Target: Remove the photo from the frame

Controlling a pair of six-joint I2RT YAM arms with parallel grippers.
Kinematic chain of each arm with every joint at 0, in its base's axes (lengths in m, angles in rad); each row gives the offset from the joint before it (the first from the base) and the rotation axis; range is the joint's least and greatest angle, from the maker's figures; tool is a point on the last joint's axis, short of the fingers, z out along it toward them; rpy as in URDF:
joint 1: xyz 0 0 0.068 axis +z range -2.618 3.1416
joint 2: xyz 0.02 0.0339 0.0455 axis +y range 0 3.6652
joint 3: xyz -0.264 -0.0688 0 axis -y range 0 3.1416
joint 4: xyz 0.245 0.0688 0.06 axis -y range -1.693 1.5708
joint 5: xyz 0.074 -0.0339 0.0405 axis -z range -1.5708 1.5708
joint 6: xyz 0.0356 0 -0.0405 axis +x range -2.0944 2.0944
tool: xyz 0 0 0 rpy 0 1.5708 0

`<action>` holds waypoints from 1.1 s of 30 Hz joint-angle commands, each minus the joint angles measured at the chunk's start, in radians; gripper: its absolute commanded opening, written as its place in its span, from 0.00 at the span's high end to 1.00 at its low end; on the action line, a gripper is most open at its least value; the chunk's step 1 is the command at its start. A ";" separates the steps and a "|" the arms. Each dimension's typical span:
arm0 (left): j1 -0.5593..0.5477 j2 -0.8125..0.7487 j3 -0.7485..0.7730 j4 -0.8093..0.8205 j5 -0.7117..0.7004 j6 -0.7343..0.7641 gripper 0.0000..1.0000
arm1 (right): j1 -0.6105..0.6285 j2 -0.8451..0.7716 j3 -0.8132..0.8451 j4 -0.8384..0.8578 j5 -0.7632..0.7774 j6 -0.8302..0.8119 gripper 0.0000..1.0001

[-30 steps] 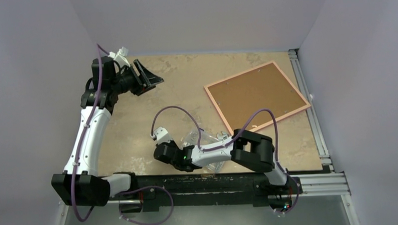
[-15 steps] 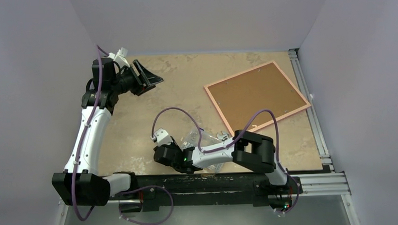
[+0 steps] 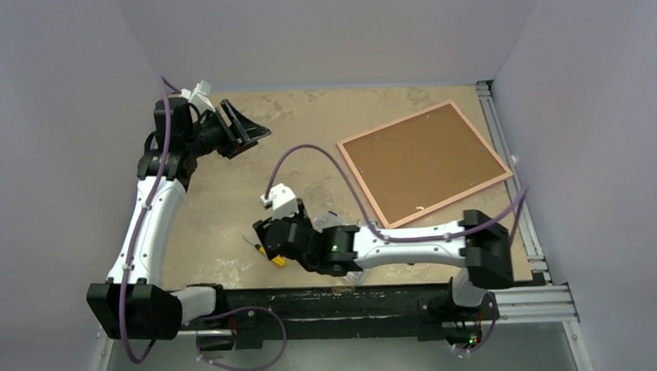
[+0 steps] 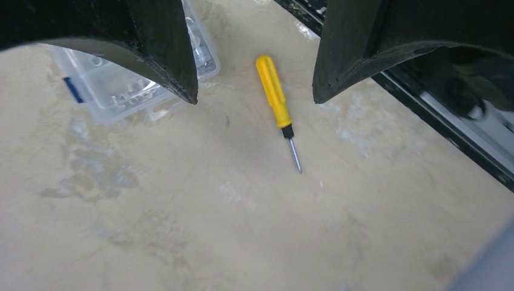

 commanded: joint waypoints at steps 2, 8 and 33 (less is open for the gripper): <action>-0.003 0.011 -0.023 0.084 0.037 -0.018 0.42 | -0.005 -0.247 -0.081 -0.129 0.216 0.116 0.29; -0.058 0.037 -0.025 0.099 0.043 -0.007 0.42 | -0.140 -0.485 -0.333 -0.231 0.192 0.298 0.27; -0.444 0.202 0.058 0.100 0.080 0.190 0.40 | -1.129 -0.760 -0.628 -0.394 -0.213 0.334 0.07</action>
